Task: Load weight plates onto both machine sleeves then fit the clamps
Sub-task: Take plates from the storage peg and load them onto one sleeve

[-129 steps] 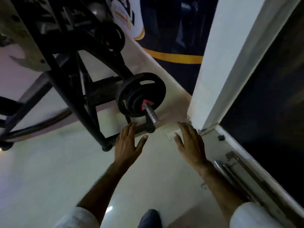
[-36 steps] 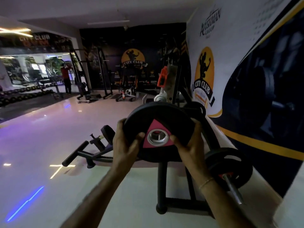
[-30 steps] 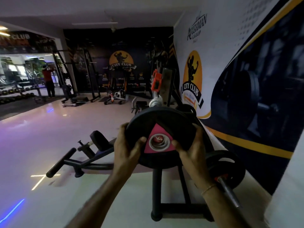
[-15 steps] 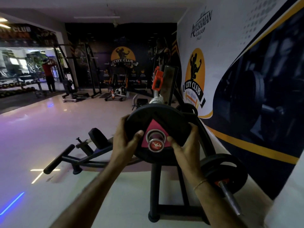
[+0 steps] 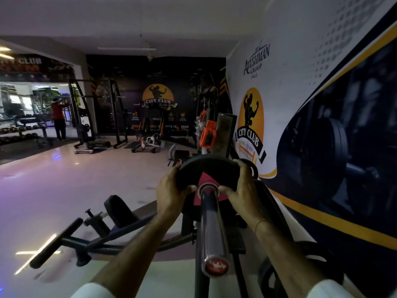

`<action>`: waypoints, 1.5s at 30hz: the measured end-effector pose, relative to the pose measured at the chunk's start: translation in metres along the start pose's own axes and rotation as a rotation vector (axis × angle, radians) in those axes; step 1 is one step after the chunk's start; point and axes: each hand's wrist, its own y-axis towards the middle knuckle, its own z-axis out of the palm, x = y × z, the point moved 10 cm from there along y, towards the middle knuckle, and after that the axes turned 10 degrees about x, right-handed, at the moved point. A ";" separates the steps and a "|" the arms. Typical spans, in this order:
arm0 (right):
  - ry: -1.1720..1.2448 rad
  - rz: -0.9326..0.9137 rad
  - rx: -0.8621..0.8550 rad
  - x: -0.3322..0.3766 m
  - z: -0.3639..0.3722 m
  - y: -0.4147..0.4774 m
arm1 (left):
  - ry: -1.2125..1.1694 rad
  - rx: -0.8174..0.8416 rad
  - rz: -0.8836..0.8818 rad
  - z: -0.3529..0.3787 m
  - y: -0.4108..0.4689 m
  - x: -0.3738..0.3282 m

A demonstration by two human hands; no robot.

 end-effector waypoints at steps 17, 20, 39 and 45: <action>-0.040 0.129 0.001 -0.054 0.019 0.078 | 0.003 0.054 0.025 0.033 0.086 0.039; -0.027 0.145 0.025 -0.052 0.019 0.075 | 0.010 0.115 0.008 0.035 0.085 0.040; -0.283 -0.074 0.006 -0.005 -0.153 -0.074 | 0.529 0.236 0.127 0.053 -0.050 -0.174; -0.331 -0.072 0.053 -0.053 -0.236 -0.158 | 0.520 0.126 0.163 0.137 -0.135 -0.244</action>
